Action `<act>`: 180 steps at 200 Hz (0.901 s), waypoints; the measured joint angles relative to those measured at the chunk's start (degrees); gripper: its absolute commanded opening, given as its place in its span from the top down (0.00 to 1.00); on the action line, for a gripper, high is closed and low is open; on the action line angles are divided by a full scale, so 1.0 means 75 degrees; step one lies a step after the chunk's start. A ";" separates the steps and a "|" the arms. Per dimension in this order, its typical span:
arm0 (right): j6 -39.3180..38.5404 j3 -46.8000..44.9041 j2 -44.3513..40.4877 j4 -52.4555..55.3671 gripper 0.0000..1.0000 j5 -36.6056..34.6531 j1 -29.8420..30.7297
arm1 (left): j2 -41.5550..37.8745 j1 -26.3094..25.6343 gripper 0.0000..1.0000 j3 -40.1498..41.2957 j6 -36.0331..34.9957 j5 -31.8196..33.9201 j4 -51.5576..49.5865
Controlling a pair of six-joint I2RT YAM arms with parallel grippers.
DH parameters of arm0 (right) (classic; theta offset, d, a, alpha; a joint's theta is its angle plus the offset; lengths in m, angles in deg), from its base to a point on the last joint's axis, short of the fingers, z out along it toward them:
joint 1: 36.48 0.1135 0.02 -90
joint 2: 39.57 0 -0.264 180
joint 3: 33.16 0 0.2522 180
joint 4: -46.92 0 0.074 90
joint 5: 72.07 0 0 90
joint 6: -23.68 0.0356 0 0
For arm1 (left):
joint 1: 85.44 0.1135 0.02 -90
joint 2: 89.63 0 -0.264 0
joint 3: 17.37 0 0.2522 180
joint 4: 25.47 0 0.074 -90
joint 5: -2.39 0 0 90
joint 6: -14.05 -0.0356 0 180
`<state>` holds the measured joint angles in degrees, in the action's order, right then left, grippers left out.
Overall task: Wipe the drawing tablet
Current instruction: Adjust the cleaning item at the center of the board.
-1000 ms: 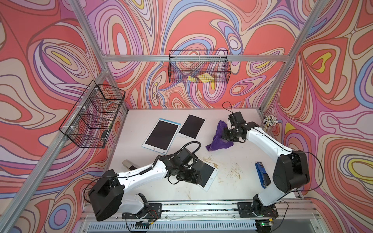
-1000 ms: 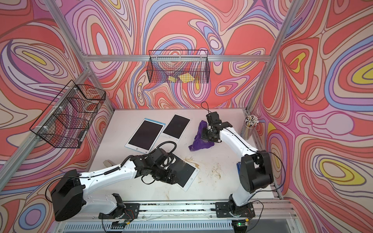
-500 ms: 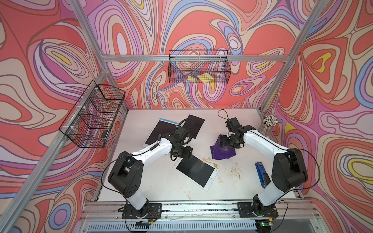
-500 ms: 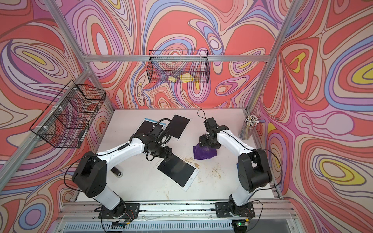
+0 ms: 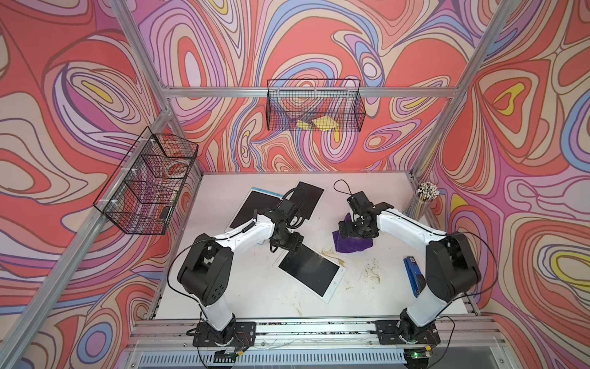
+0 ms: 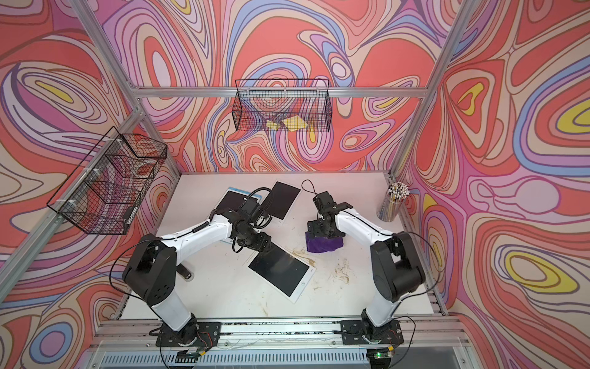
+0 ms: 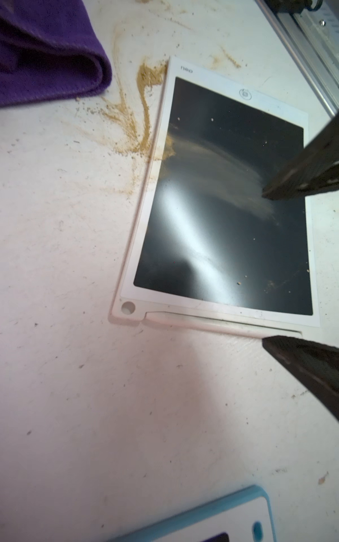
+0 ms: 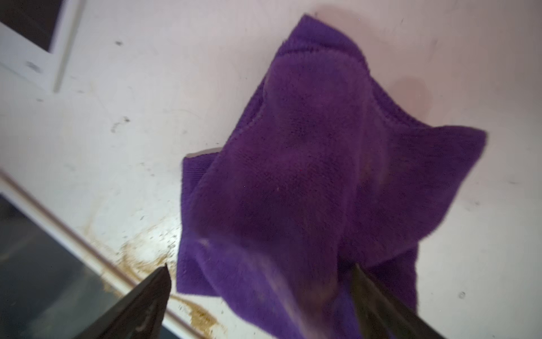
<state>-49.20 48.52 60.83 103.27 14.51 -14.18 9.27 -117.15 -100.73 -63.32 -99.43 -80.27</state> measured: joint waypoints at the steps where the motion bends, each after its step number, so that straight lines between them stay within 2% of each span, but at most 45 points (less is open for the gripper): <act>1: 0.0006 -0.0003 0.0026 -0.0003 0.04 -0.0009 0.0000 | 0.0015 0.0012 0.24 -0.0009 -0.0012 0.0006 -0.0017; 15: 0.0087 -0.0020 0.0510 -0.0087 0.06 -0.0221 0.0000 | 0.0187 0.0149 0.24 -0.0131 -0.0184 0.0012 -0.0166; 32: 0.0187 0.0061 0.0629 -0.0105 0.15 -0.0431 0.0052 | 0.0452 0.0277 0.28 -0.0300 -0.0411 0.0023 -0.0321; 48: 0.0318 0.0064 0.0688 -0.0134 0.30 -0.0562 0.0052 | 0.0708 0.0402 0.38 -0.0458 -0.0612 0.0044 -0.0455; 59: 0.0402 0.0052 0.0688 -0.0175 0.40 -0.0609 0.0047 | 0.0901 0.0519 0.40 -0.0545 -0.0705 -0.0026 -0.0510; 67: 0.0460 0.0026 0.0688 -0.0233 0.51 -0.0629 0.0041 | 0.1017 0.0621 0.40 -0.0580 -0.0749 -0.0108 -0.0522; 75: 0.0472 -0.0020 0.0688 -0.0321 0.67 -0.0618 0.0035 | 0.1125 0.0737 0.40 -0.0583 -0.0787 -0.0192 -0.0527; 89: 0.0487 -0.0111 0.0673 -0.0481 1.00 -0.0612 0.0029 | 0.1236 0.0880 0.42 -0.0574 -0.0857 -0.0315 -0.0551; 141: 0.0635 -0.0705 0.0172 -0.1067 1.00 -0.0382 -0.0058 | 0.1244 0.0895 0.51 -0.0399 -0.0912 -0.0638 -0.0615; 180: 0.0790 -0.1247 -0.0752 -0.0868 1.00 0.0096 -0.0047 | 0.1244 0.0889 0.52 -0.0149 -0.0915 -0.0627 -0.0764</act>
<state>-43.27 39.17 55.19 96.76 15.23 -14.53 18.60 -110.48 -101.85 -70.19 -104.13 -85.99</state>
